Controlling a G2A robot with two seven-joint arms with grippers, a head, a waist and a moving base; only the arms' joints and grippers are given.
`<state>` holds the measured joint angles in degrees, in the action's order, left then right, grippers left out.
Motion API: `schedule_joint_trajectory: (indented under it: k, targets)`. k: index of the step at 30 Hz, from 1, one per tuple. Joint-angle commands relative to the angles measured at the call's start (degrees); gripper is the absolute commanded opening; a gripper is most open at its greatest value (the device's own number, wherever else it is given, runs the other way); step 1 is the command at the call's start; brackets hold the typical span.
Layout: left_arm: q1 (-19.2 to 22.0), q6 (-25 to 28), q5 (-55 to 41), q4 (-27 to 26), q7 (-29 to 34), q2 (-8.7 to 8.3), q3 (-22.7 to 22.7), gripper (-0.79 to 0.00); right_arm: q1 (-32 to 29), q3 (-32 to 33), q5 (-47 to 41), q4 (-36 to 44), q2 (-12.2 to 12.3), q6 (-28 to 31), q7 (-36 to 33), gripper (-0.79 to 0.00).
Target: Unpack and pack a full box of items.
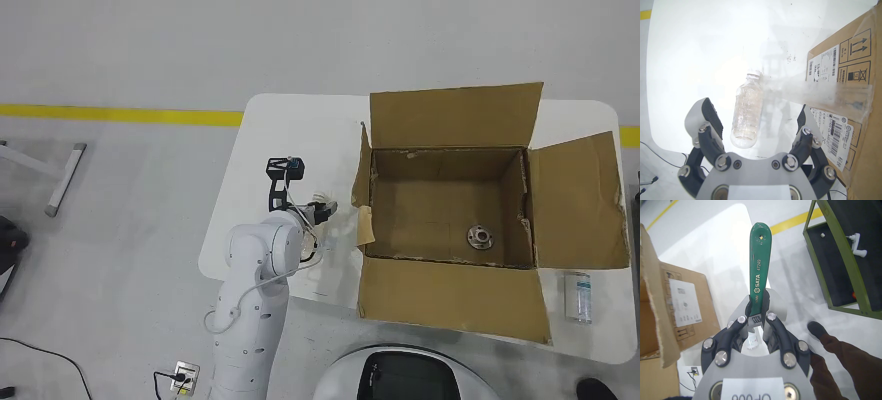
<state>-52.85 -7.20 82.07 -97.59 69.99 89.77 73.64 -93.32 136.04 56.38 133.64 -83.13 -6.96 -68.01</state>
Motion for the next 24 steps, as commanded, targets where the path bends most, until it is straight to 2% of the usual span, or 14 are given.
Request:
schedule_joint_trajectory:
  k: [1,9,20,21,22,24]
  targets:
    - [0.00,0.00,0.00,0.00,0.00,0.00,0.00,0.000,-1.44,-2.30,3.24,-0.62,0.07,0.31,0.36,-0.785]
    - [0.00,0.00,0.00,0.00,0.00,0.00,0.00,0.000,-3.53,-11.51,14.50,-6.40,0.59,2.89,2.45,-0.785]
    - [0.00,0.00,0.00,0.00,0.00,0.00,0.00,0.000,-1.46,-17.24,19.39,-11.42,1.52,5.58,0.98,-0.785]
    - [0.00,0.00,0.00,0.00,0.00,0.00,0.00,0.000,-1.17,-17.54,19.49,-11.73,1.60,5.76,0.81,-0.736]
    - [0.00,0.00,0.00,0.00,0.00,0.00,0.00,0.000,-0.95,-17.72,19.55,-12.00,1.67,5.85,0.66,-0.625]
    - [0.00,0.00,0.00,0.00,0.00,0.00,0.00,0.000,-0.58,-17.92,19.80,-12.43,1.82,5.86,0.31,-0.489]
